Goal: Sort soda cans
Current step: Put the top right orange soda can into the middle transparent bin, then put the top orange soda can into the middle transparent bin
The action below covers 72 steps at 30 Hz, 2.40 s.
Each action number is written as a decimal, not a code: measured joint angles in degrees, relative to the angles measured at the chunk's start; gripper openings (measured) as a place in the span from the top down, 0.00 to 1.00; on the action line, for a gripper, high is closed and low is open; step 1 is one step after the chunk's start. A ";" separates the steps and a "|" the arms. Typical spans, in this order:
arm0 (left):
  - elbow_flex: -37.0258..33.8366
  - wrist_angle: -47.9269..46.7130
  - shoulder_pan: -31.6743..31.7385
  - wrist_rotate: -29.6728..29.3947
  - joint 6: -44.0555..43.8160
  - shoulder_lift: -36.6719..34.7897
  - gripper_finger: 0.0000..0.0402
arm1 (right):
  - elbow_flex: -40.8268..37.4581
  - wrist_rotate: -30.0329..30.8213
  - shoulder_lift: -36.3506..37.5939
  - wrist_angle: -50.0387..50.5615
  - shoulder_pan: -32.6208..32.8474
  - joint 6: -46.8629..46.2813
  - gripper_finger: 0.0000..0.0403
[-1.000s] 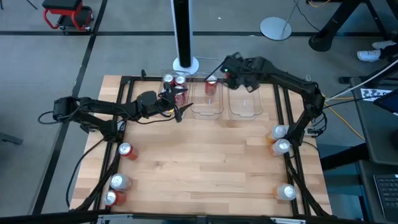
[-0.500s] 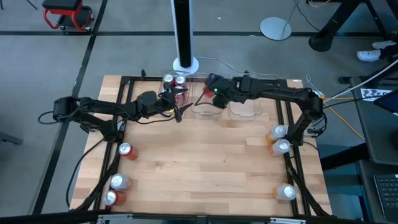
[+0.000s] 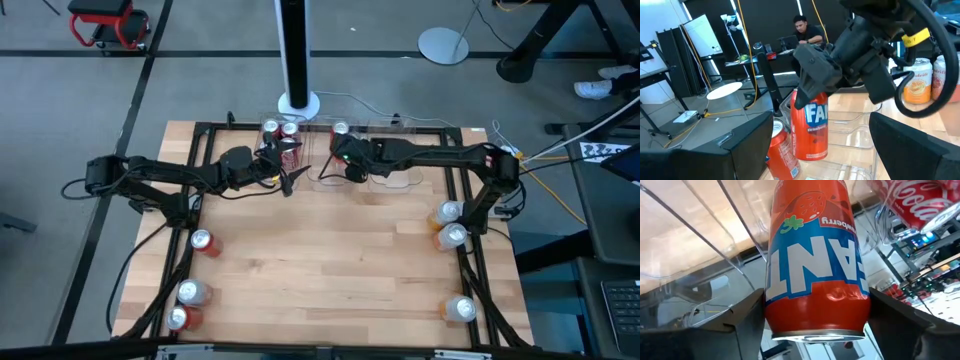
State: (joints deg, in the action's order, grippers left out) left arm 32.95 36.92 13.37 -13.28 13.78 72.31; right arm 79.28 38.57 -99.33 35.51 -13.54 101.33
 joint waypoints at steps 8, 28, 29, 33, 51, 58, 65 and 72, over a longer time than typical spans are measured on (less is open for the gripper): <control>0.00 0.01 0.01 0.00 -0.04 0.00 0.21 | -2.29 0.05 -0.90 -1.95 -1.99 0.92 0.29; 0.00 0.01 0.00 0.00 -0.02 0.02 0.21 | -2.24 -0.05 -7.98 -3.13 -2.29 1.05 0.25; 0.00 0.00 0.02 0.00 -0.02 0.02 0.21 | -2.24 -0.07 -8.00 -3.17 -2.25 1.05 0.24; 0.00 0.01 0.01 0.00 -0.04 0.02 0.21 | -2.24 -0.12 -8.09 -3.63 -2.23 1.05 0.18; 0.00 -0.01 0.02 0.01 0.11 0.02 0.21 | -2.22 3.54 -7.54 -5.49 -0.35 2.16 0.10; 0.00 -0.01 0.02 0.00 0.11 0.02 0.21 | -2.22 5.50 -4.47 -5.33 2.55 2.50 0.10; 0.00 -0.43 0.01 0.00 0.11 0.02 0.21 | -2.20 5.52 0.71 -4.31 6.22 -1.31 0.10; 0.00 -0.22 0.01 0.00 -2.68 0.02 0.21 | -2.15 -5.47 8.18 6.66 11.90 -22.21 0.10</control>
State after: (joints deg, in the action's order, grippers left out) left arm 32.95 36.70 13.37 -13.28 11.10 72.34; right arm 77.12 33.10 -91.15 42.17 -1.64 79.12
